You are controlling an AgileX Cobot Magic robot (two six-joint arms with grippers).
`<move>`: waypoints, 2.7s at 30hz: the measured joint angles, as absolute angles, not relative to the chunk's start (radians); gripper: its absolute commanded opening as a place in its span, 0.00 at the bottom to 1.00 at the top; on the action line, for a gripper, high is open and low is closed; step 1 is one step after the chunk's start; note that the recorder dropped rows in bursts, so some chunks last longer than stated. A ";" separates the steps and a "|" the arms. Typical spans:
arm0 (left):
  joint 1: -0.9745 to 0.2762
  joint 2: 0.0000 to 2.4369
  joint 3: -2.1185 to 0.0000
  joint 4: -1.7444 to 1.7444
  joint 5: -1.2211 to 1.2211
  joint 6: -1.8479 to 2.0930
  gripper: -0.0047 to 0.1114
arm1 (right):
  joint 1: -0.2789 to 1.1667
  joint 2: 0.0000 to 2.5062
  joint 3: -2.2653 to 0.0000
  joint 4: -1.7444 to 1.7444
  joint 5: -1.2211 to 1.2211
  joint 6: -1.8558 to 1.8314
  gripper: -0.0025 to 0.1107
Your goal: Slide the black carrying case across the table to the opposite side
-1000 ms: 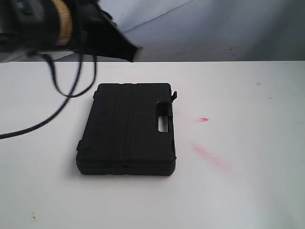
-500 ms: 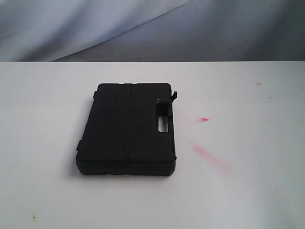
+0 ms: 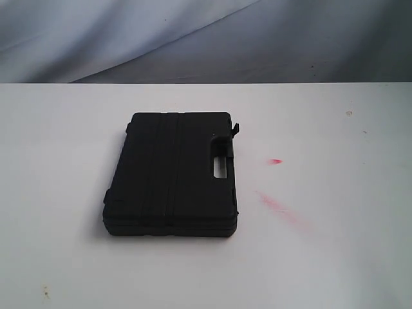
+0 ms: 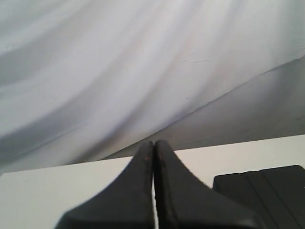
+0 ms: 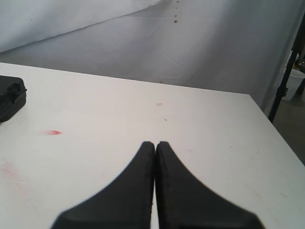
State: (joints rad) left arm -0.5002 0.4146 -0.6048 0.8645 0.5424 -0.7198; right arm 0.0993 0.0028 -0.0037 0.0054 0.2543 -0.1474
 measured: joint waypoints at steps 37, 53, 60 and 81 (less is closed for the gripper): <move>-0.500 0.368 -0.317 -0.062 0.375 0.126 0.04 | 0.099 0.003 -0.004 0.005 0.254 -0.147 0.02; -0.500 0.368 -0.004 -0.066 -0.176 0.150 0.04 | 0.099 0.003 -0.004 0.005 0.254 -0.147 0.02; -0.500 0.368 -0.004 -0.066 -0.160 0.160 0.04 | 0.099 0.003 -0.004 0.005 0.254 -0.147 0.02; -0.260 0.005 -0.004 -0.066 0.027 0.142 0.04 | 0.099 0.003 -0.004 0.005 0.254 -0.147 0.02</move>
State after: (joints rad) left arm -0.2601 0.0051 -0.0045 -0.0661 0.0271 0.1423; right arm 0.0993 0.0028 -0.0037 0.0054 0.2543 -0.1474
